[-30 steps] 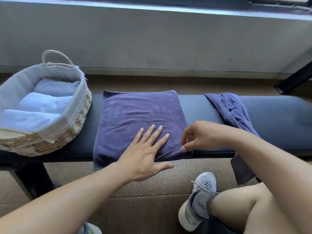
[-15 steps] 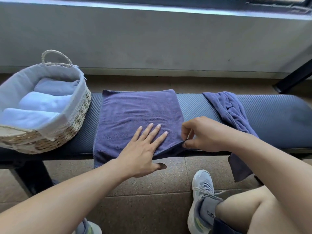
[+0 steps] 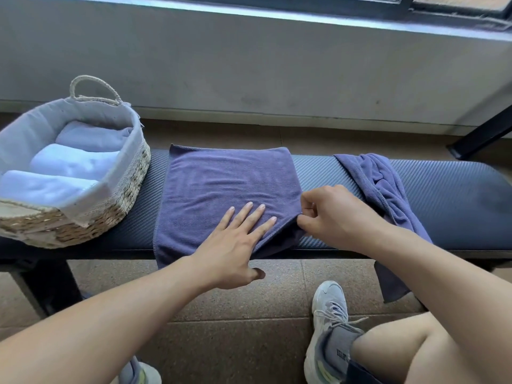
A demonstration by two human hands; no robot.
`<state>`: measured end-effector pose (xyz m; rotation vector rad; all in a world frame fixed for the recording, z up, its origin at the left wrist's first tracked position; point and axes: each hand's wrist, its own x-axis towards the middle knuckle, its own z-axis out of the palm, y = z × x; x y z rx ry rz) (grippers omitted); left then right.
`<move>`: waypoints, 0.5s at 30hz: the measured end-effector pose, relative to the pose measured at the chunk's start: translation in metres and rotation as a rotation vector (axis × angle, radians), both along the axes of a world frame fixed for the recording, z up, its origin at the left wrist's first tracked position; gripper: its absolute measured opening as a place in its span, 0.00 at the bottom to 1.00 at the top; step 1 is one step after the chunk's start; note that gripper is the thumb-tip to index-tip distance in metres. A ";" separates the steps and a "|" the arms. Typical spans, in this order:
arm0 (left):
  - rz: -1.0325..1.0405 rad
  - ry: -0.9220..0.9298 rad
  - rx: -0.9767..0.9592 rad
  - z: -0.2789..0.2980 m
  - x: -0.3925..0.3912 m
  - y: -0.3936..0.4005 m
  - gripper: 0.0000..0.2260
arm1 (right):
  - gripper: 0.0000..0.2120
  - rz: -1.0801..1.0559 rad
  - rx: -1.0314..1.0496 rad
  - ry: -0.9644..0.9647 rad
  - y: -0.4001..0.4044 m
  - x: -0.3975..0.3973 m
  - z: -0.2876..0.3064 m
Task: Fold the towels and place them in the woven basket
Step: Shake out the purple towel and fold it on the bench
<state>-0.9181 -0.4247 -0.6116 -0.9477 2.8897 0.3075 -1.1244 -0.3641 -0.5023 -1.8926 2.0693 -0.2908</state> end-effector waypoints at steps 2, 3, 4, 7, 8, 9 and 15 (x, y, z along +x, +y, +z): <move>0.000 0.006 0.006 0.001 -0.001 -0.001 0.47 | 0.12 -0.017 -0.032 0.028 0.000 0.003 0.001; 0.001 0.006 0.005 0.002 -0.001 -0.001 0.47 | 0.10 -0.027 -0.040 0.021 0.000 0.005 0.001; 0.001 0.004 0.000 0.001 0.000 -0.001 0.46 | 0.07 -0.041 -0.041 0.007 -0.001 0.006 0.001; 0.003 0.005 -0.018 0.000 0.000 0.000 0.45 | 0.03 -0.077 -0.042 -0.023 -0.002 0.009 -0.001; 0.004 0.007 -0.018 0.000 0.000 0.001 0.45 | 0.03 -0.088 -0.050 -0.023 -0.003 0.010 -0.002; 0.006 0.009 -0.017 0.000 0.000 0.001 0.44 | 0.03 -0.100 -0.061 -0.017 -0.004 0.011 -0.002; 0.019 0.039 0.002 0.000 0.000 0.001 0.37 | 0.01 -0.070 -0.074 0.158 -0.003 0.016 0.001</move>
